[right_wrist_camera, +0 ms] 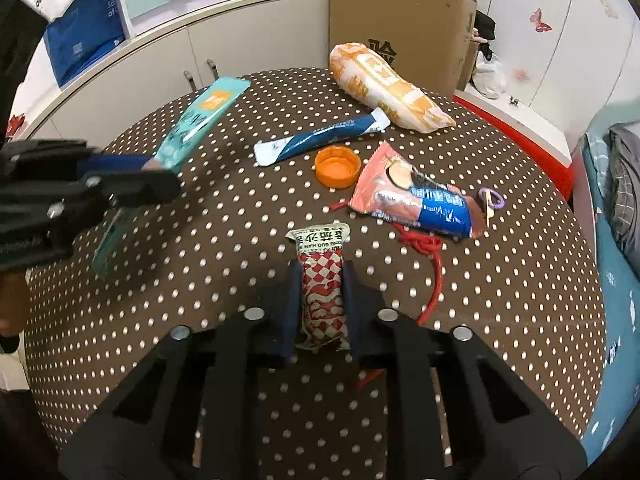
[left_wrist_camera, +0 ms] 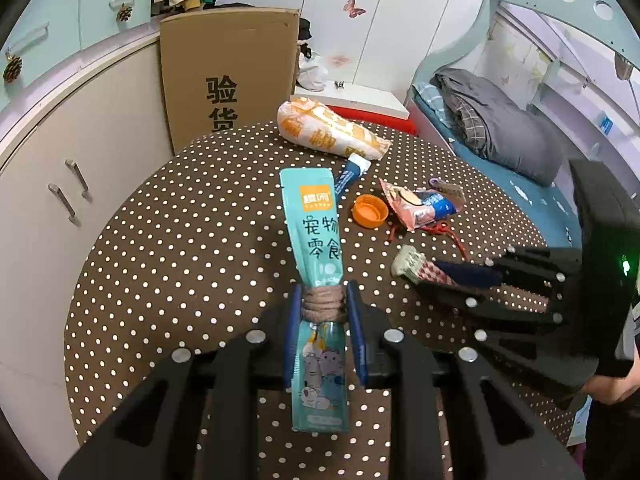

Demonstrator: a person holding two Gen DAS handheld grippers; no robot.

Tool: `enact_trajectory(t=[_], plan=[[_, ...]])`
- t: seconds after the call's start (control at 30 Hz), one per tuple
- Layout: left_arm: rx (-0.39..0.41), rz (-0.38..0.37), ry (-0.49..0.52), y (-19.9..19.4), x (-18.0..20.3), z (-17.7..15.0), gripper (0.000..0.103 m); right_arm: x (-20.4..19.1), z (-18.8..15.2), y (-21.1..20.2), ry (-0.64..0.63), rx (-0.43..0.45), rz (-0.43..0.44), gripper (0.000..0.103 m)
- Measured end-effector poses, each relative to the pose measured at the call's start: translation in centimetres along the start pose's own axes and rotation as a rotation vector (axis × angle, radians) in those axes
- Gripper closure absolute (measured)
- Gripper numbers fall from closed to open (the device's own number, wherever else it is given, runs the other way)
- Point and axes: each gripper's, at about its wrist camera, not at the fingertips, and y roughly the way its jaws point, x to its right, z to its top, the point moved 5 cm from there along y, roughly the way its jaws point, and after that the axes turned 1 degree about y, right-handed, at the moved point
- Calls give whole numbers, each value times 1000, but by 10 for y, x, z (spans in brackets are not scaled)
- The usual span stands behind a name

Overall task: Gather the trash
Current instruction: 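Grasp the red-and-white checkered packet with the right gripper while the left holds the pouch, then carry the pouch and the checkered packet over the wastebasket with both grippers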

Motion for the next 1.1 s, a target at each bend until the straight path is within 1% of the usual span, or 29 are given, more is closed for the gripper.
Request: enact_trajectory(t=[0.1,0.2,0.4,0.53,0.6,0.73,0.87,0.9,1.0,1.1], plan=[[12,-11,7,-1,6,5,81,8,-7,-15,46,31,21,84],[22,-34,30,-2,17,10,81,23,-14,-35,119,67,40,84],[22,-94,77,1,45,7,81,56,-30,-61,240,100,18,84],[25,-133,106,-1,63,4,81,78,-40,-81,306,132,-16,84],[31,-148,124,-2,74,6,81,89,-43,-94,336,156,-39,84],[58,-174,172,-7,105,20,81,120,-50,-140,400,241,-115,84],[91,-220,230,-11,150,40,81,159,-61,-185,472,322,-204,84],[95,-232,244,-11,162,44,81,172,-69,-200,502,342,-232,84],[99,-272,283,-11,196,51,81,202,-89,-221,581,371,-279,84],[97,-314,329,-7,235,55,81,232,-121,-240,680,380,-323,84]])
